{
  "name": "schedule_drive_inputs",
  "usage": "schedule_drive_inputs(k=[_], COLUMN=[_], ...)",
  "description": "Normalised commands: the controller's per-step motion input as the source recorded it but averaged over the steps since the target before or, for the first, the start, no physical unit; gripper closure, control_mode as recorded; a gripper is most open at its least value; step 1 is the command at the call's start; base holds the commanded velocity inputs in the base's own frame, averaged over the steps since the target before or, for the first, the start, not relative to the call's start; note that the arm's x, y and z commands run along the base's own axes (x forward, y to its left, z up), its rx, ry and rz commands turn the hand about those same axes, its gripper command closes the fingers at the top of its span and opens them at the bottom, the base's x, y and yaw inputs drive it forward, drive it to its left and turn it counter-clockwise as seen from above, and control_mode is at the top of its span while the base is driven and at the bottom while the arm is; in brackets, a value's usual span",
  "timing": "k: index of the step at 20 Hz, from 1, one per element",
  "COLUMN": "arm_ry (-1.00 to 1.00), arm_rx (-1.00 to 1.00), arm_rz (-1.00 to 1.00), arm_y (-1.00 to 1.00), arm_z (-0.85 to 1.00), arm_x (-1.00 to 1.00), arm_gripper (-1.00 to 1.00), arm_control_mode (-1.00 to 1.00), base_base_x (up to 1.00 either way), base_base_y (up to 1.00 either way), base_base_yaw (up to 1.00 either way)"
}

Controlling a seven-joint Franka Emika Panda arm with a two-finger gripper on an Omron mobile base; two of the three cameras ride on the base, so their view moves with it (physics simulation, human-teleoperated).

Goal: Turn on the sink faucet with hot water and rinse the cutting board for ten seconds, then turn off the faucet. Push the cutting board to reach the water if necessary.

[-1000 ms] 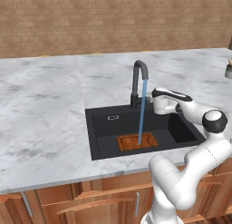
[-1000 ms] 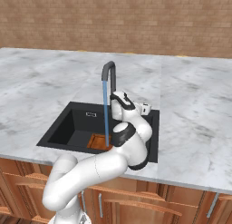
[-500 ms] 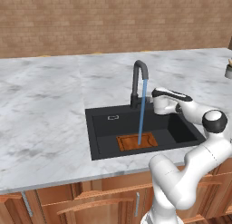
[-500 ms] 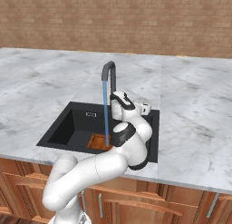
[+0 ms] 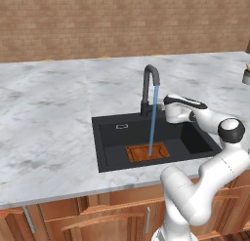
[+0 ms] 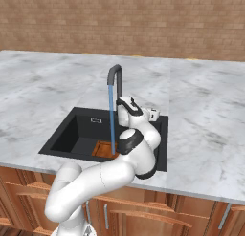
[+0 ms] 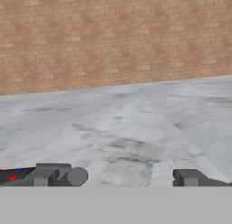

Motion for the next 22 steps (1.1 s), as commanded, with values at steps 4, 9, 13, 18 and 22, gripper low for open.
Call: schedule_drive_inputs(k=[4,9,13,18,22], arm_ry=[0.0,0.0,0.0,0.0,0.0], arm_rx=[0.0,0.0,0.0,0.0,0.0], arm_rz=[0.0,0.0,0.0,0.0,0.0], arm_y=[0.0,0.0,0.0,0.0,0.0], arm_z=[0.0,0.0,0.0,0.0,0.0], arm_x=[0.0,0.0,0.0,0.0,0.0], arm_gripper=[-1.0,-1.0,-1.0,-1.0,-1.0], arm_control_mode=[-1.0,-1.0,-1.0,-1.0,-1.0], base_base_x=[0.0,0.0,0.0,0.0,0.0], base_base_y=[0.0,0.0,0.0,0.0,0.0], base_base_yaw=[0.0,0.0,0.0,0.0,0.0])
